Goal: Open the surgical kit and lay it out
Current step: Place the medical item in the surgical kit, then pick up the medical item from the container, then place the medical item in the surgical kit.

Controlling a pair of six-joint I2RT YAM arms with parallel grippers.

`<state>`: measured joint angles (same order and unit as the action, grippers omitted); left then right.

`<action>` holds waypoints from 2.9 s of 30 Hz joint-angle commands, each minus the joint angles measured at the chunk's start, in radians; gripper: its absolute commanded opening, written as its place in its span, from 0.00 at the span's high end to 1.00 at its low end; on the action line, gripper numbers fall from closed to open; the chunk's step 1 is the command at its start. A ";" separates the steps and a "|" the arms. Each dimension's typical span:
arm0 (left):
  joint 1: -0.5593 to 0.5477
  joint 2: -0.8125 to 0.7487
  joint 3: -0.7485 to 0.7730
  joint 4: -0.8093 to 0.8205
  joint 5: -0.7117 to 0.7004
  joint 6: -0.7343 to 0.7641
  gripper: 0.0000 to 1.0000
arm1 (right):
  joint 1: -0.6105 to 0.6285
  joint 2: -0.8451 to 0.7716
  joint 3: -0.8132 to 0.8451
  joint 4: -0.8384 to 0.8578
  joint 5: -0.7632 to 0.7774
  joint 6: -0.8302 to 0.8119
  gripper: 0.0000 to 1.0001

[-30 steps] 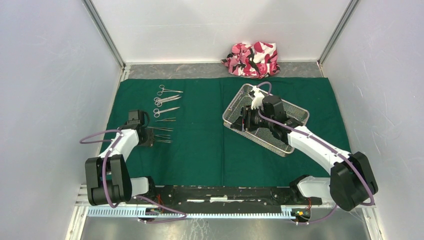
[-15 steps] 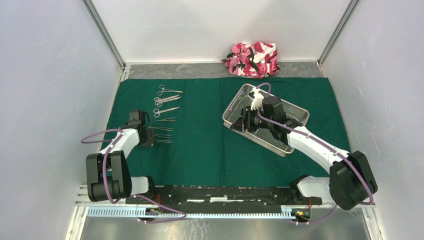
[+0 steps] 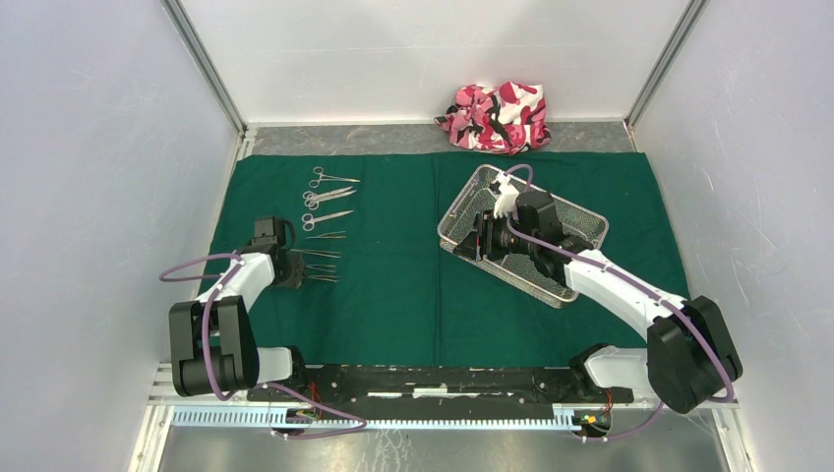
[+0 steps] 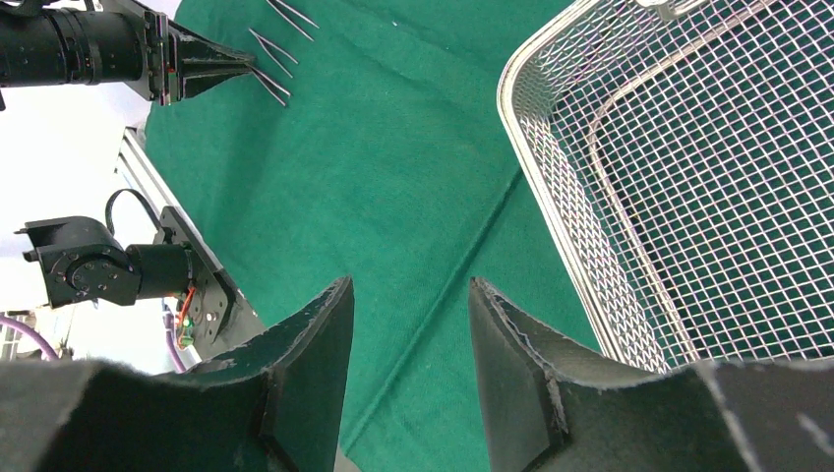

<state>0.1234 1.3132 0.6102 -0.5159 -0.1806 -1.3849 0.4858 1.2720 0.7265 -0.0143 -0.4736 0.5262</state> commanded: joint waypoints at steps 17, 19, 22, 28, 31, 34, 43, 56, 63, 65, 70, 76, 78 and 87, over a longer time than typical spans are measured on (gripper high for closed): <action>0.008 -0.270 0.077 -0.203 -0.001 0.159 0.42 | -0.161 -0.071 0.178 -0.435 0.644 -0.292 0.39; 0.007 -0.286 0.087 -0.194 0.029 0.213 0.36 | -0.268 -0.045 0.170 -0.463 0.654 -0.251 0.41; 0.005 -0.284 0.103 -0.121 0.121 0.334 0.29 | -0.334 0.003 0.144 -0.418 0.585 -0.208 0.43; -0.077 -0.288 0.153 0.040 0.305 0.559 0.23 | -0.394 0.181 0.142 -0.360 0.510 -0.071 0.55; -0.138 -0.298 0.177 0.068 0.365 0.640 0.21 | -0.396 0.269 0.170 -0.363 0.492 -0.035 0.62; -0.183 -0.307 0.193 0.069 0.403 0.678 0.20 | -0.396 0.301 0.167 -0.368 0.520 0.001 0.63; -0.244 -0.318 0.187 0.084 0.422 0.676 0.20 | -0.395 0.315 0.112 -0.329 0.563 -0.011 0.64; -0.260 -0.332 0.211 0.066 0.426 0.650 0.20 | -0.388 0.332 0.111 -0.410 0.672 0.218 1.00; -0.261 -0.351 0.217 0.049 0.423 0.658 0.19 | -0.373 0.252 0.260 -0.550 0.705 0.202 1.00; -0.261 -0.349 0.212 0.054 0.431 0.656 0.19 | -0.373 0.200 0.276 -0.570 0.720 0.194 1.00; -0.261 -0.336 0.188 0.121 0.567 0.672 0.18 | -0.373 0.044 0.198 -0.416 0.635 0.063 1.00; -0.285 -0.354 0.052 0.647 0.965 0.502 0.18 | -0.368 -0.126 0.070 -0.009 -0.028 -0.136 1.00; -0.331 -0.379 0.004 0.847 0.970 0.433 0.18 | -0.337 -0.139 0.047 0.168 -0.274 -0.035 1.00; -0.532 -0.339 0.009 1.210 0.865 0.362 0.17 | 0.002 -0.139 0.019 0.698 -0.400 0.373 1.00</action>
<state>-0.3679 0.9558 0.5827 0.4667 0.6827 -0.9638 0.4088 1.1427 0.7528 0.3481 -0.7570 0.7105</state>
